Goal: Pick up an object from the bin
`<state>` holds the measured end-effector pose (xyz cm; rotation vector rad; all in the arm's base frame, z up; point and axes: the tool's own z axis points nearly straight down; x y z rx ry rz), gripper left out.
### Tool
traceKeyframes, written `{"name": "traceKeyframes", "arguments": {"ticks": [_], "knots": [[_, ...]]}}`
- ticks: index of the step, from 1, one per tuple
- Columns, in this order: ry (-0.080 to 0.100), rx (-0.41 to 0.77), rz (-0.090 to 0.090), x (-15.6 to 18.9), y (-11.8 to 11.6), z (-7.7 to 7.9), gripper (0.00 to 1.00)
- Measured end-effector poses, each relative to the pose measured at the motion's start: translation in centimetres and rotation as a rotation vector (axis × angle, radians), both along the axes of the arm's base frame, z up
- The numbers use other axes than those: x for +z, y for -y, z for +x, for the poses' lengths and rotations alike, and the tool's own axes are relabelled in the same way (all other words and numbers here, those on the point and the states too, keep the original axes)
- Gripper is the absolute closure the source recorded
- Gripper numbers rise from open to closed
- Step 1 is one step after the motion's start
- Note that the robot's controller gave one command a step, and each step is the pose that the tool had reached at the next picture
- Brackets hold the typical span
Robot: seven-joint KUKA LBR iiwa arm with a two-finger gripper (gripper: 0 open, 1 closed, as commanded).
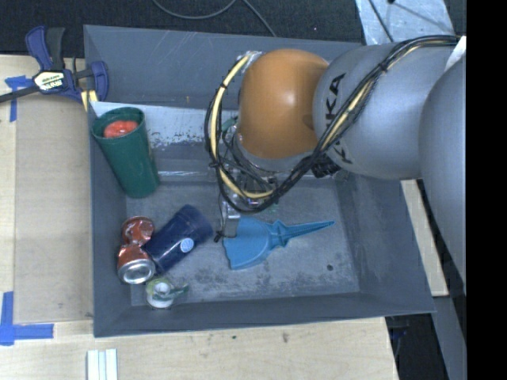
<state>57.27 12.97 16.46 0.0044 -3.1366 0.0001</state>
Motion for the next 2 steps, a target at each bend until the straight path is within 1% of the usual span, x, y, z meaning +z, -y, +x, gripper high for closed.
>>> {"name": "traceKeyframes", "arguments": {"ticks": [1, 2], "knots": [[0.008, -0.003, 0.001, 0.5, 0.1, 0.2, 0.00], [0.014, 0.115, 0.001, -2.2, -1.3, -0.1, 0.00]]}}
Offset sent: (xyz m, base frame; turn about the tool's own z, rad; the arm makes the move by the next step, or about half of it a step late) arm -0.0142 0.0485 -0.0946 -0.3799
